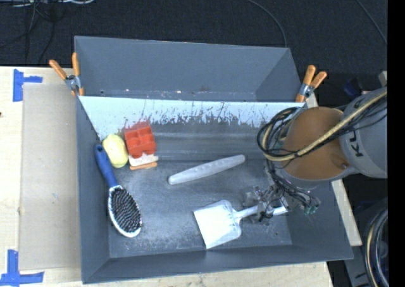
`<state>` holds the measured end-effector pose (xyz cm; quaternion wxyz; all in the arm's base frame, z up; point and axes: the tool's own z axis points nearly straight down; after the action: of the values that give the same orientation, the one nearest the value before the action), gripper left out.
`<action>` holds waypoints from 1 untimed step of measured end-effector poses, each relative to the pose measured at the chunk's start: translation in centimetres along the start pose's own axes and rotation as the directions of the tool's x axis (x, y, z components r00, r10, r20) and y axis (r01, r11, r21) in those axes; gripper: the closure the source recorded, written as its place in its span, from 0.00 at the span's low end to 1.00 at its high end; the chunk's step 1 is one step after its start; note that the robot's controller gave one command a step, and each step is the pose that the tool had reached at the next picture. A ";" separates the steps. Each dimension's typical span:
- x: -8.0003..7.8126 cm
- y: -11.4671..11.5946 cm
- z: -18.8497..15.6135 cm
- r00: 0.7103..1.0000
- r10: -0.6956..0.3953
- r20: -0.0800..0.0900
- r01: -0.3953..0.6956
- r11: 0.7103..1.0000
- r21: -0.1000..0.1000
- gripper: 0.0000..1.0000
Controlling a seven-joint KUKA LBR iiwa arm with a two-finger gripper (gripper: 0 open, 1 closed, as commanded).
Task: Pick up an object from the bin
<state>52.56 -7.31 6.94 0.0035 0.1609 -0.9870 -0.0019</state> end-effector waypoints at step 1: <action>0.0 0.0 0.0 1.000 -0.001 0.000 0.001 1.000 0.000 1.00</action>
Offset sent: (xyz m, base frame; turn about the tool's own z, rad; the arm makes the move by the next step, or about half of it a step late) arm 0.0001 0.0001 0.0423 0.0000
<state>52.56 -7.30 6.94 0.0035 0.1612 -0.9869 -0.0019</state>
